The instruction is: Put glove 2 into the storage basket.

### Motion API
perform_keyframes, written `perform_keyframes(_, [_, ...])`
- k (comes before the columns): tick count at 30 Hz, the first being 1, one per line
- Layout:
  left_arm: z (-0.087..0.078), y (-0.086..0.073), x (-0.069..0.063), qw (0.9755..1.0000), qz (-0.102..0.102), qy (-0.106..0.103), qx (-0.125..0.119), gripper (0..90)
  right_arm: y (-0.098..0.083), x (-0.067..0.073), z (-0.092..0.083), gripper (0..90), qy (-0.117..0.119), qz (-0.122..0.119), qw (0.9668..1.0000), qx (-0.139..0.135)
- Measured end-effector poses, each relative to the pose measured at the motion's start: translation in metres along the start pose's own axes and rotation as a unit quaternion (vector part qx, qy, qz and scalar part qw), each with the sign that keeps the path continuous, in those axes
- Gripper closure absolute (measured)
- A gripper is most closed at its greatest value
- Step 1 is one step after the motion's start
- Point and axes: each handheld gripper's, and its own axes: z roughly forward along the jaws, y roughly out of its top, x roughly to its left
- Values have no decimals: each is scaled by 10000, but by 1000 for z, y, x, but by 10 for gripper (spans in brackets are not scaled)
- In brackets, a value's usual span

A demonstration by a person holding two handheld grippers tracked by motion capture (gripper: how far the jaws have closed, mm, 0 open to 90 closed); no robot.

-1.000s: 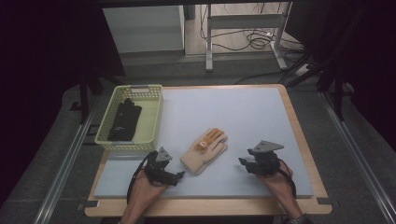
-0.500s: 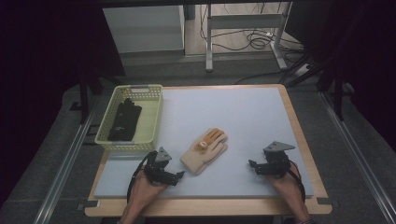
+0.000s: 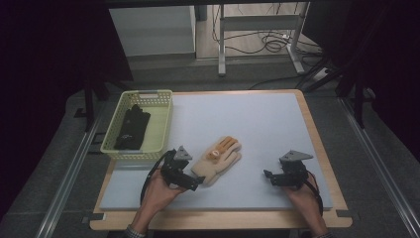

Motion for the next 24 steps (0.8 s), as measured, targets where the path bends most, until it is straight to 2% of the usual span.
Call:
perform_keyframes(3, [15, 14, -3, 9999, 93, -18, 73, 0, 0, 0, 0, 200, 0, -6, 10000, -2])
perform_keyframes(7, [39, 24, -2, 9994, 118, 31, 332, 0, 0, 0, 0, 200, -1, -6, 10000, -4])
perform_keyframes(10, [51, 26, -1, 9988, 108, 16, 477, 0, 0, 0, 0, 199, 1, -6, 10000, -4])
perform_keyframes(13, [59, 25, -4, 9983, 113, -85, 565, 0, 0, 0, 0, 200, 3, -5, 10000, -4])
perform_keyframes(16, [66, 24, -8, 9973, 186, -37, 716, 2, 0, 0, 0, 199, 5, -5, 10000, -6])
perform_keyframes(18, [67, 23, -12, 9972, 252, 59, 701, 2, 0, 0, 0, 199, 4, -5, 10000, -6])
perform_keyframes(20, [64, 24, -14, 9972, 249, 79, 706, 69, 0, 0, 0, 199, 4, -7, 10000, -5])
perform_keyframes(22, [61, 25, -14, 9972, 218, 67, 717, 188, 0, 0, 0, 199, 4, -7, 10000, -4])
perform_keyframes(24, [60, 27, -15, 9968, 202, 89, 770, 239, 0, 0, 0, 199, 5, -4, 10000, -7])
